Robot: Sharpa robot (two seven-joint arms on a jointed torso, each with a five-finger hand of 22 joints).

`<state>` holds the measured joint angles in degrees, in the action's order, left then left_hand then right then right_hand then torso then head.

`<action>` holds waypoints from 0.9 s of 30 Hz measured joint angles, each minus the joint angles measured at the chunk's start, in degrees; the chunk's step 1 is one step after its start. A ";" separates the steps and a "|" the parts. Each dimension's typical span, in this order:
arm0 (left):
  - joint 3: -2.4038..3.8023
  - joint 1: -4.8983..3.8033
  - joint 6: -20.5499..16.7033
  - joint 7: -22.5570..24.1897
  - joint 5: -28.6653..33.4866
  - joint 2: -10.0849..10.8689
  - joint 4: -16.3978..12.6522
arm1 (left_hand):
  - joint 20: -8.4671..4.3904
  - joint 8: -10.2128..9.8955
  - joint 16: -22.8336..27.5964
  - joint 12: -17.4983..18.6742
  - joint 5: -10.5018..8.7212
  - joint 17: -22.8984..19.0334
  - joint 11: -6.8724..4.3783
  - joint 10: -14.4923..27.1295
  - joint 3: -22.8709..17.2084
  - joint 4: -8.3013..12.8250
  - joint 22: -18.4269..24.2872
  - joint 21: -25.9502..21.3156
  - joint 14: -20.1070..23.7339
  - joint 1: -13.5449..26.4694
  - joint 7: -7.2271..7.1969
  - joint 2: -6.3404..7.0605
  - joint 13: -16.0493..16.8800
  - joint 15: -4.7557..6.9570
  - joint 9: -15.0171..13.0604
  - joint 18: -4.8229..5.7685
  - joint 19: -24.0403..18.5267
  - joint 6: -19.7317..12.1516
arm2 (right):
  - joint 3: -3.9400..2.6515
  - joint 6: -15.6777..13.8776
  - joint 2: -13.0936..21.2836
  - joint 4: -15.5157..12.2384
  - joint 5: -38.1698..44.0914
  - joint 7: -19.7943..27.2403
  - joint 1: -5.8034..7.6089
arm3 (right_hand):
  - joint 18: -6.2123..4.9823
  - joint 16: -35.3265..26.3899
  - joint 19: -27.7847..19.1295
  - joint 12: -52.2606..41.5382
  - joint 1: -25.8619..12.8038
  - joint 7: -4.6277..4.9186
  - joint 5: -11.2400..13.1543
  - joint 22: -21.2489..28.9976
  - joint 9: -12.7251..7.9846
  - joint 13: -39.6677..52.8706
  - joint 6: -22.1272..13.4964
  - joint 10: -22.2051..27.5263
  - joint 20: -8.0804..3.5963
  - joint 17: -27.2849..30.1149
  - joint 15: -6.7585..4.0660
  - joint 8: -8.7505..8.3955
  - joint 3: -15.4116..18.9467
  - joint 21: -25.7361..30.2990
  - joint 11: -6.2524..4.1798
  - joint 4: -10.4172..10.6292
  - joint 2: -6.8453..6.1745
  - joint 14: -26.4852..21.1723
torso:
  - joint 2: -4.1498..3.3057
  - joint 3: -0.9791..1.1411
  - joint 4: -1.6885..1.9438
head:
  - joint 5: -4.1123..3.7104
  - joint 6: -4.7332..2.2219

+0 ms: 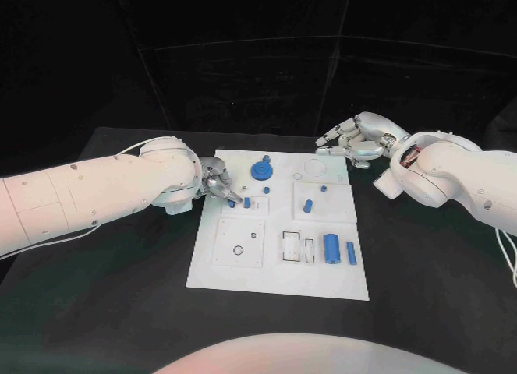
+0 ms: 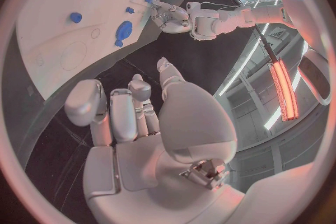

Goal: Assemble the parts on the task board

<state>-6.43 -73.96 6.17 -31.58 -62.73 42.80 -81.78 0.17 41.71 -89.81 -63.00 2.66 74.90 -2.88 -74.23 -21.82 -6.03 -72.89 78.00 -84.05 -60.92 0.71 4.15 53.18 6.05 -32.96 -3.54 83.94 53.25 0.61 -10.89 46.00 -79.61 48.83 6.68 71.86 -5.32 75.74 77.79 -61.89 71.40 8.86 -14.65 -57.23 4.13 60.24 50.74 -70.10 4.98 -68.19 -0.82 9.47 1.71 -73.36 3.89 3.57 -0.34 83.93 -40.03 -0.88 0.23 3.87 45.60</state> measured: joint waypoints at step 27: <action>-0.02 0.04 -10.58 8.50 10.68 3.13 -1.17 | 3.62 -8.42 8.60 15.38 0.00 0.00 5.50 17.10 10.55 -2.87 22.40 -18.02 0.05 -2.12 6.58 -1.08 -17.29 -4.23 7.29 -3.93 -7.32 -11.33 | 0.00 -0.01 0.03 0.28 0.01 0.00 0.00 | 0.00 0.00 0.00 0.22 -0.62 0.00 0.00 0.21 0.00 -0.21 0.00 0.20 0.00 -0.01 0.00 0.00 0.30 0.00 -0.21 0.30 0.62 0.00 | 0.00 -0.03 0.08 | -0.29 -0.58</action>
<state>-6.44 -73.92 -4.41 -23.08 -52.05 45.93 -82.94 3.79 33.28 -81.22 -47.62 2.67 74.90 2.61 -57.13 -11.27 -8.89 -50.49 59.98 -84.00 -63.04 7.29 3.07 35.89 1.82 -25.67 -7.47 76.62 41.92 0.61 -10.90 46.03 -79.33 48.84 6.68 71.86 -5.32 75.74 77.79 -61.67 70.79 8.86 -14.65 -57.02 4.13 60.03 50.74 -69.90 4.98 -68.20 -0.82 9.47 2.01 -73.35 3.68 3.87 0.27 83.94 -40.03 -0.91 0.30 3.58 45.02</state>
